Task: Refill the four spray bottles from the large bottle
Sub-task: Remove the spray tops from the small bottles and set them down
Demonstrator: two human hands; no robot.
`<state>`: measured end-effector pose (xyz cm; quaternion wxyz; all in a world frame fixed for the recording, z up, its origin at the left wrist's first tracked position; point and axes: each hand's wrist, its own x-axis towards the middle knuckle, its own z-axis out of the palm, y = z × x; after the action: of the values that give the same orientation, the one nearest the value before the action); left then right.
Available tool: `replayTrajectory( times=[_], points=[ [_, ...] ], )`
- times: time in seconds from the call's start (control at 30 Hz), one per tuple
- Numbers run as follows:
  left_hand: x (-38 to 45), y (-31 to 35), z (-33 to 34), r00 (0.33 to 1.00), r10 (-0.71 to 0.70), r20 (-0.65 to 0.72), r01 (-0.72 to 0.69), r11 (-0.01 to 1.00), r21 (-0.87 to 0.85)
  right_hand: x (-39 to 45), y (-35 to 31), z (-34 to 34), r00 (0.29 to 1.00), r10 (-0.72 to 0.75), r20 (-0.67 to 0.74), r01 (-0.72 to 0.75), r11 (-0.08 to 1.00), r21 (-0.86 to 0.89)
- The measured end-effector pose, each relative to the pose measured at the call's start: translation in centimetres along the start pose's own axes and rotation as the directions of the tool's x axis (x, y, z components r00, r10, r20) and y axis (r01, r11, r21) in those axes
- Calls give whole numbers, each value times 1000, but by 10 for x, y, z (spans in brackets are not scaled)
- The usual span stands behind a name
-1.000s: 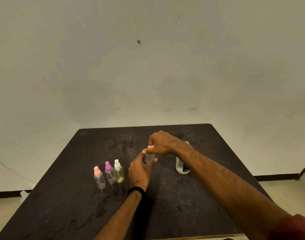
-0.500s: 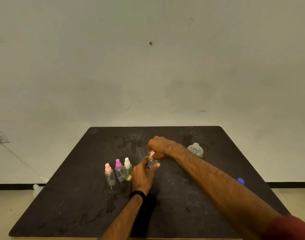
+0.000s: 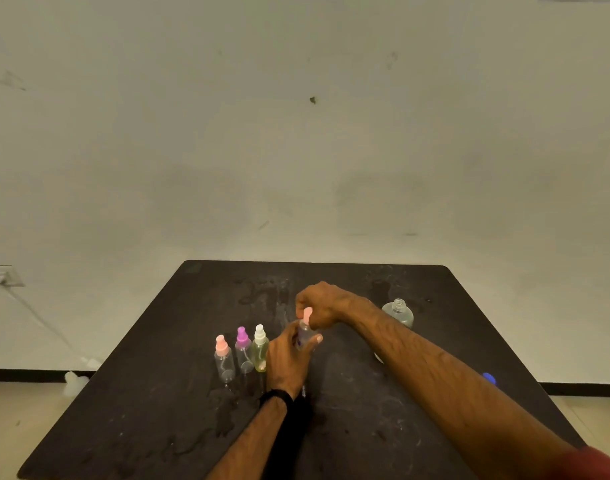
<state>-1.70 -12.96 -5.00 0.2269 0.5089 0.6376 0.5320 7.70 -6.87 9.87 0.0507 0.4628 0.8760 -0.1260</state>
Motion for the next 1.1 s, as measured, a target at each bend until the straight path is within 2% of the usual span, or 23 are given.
replayTrajectory(
  times=[0.07, 0.1, 0.23, 0.3, 0.37, 0.47, 0.53, 0.6, 0.7, 0.77, 0.83, 0.93, 1.1],
  points=[
    [1, -3, 1, 1000, -6, 5, 6, 1000, -11, 1, -2, -4, 995, -20, 102, 11, 996, 85],
    [0, -4, 1, 1000, -5, 6, 6, 1000, -16, 0, -2, -5, 995, -4, 103, -5, 996, 91],
    [0, -5, 1, 1000, 8, 15, -8, 1000, -9, -6, -4, -6, 992, 82, -97, -93, 989, -113],
    [1, -7, 1, 999, 25, 24, -25, 1000, -11, -6, -2, -2, 982, 101, -158, -121, 985, -120],
    [2, -7, 1, 999, 26, 27, -26, 1000, -9, -1, 1, 1, 987, 103, -122, -116, 988, -104],
    [3, -10, 3, 1000, 6, 30, -5, 1000, -18, 5, 7, -1, 998, 41, 53, -43, 998, 44],
    [3, -15, 4, 1000, -4, 30, 4, 1000, 3, 7, 10, -3, 993, 6, 118, -19, 994, 110],
    [3, -18, 4, 999, -11, 45, 11, 1000, -3, 7, 12, -3, 996, 36, 77, -43, 995, 88],
    [2, -15, 4, 998, 2, 62, 0, 999, -33, 5, 13, 3, 994, 104, -26, -105, 993, -59],
    [3, -13, 5, 998, 2, 62, -1, 1000, -16, 5, 11, 9, 994, 87, -61, -93, 990, -106],
    [5, -17, 6, 998, -13, 68, 13, 1000, 8, 10, 11, 13, 999, 40, 1, -40, 998, -57],
    [5, -22, 7, 997, -25, 72, 24, 999, 24, 13, 12, 8, 991, 24, 132, -34, 996, 78],
    [2, -17, 7, 996, -30, 83, 28, 999, 25, 11, 10, 12, 997, 81, 4, -80, 996, -29]
  ],
)
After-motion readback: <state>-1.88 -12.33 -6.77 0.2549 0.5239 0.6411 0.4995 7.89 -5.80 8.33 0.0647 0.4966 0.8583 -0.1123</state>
